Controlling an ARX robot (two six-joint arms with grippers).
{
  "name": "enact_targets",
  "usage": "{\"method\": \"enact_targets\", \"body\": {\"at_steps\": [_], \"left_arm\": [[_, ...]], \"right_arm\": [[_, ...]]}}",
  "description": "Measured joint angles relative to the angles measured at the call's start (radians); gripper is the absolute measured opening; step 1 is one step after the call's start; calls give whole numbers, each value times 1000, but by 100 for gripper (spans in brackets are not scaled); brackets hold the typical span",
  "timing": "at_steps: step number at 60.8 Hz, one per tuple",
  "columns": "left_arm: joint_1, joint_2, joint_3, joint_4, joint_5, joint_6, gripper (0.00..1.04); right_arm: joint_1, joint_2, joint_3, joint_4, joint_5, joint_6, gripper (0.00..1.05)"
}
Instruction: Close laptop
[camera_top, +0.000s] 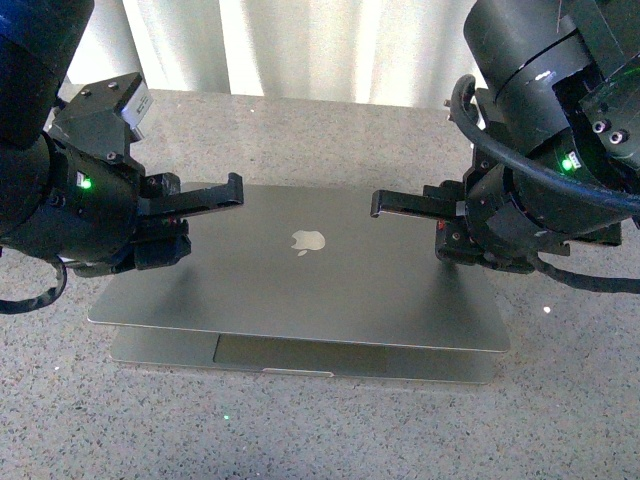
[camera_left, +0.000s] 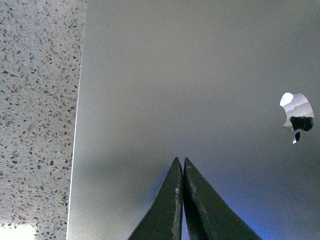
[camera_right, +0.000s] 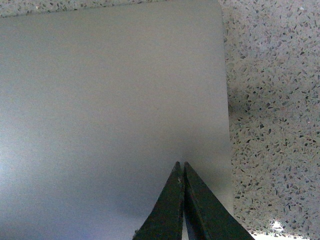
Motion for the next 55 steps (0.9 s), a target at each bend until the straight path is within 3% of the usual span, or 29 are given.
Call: {"method": "enact_targets", "body": {"at_steps": [55], "left_arm": [[3,73,-37,82,31,-30,4]], "right_arm": [[9,37,-42,55,-10,9,1]]}}
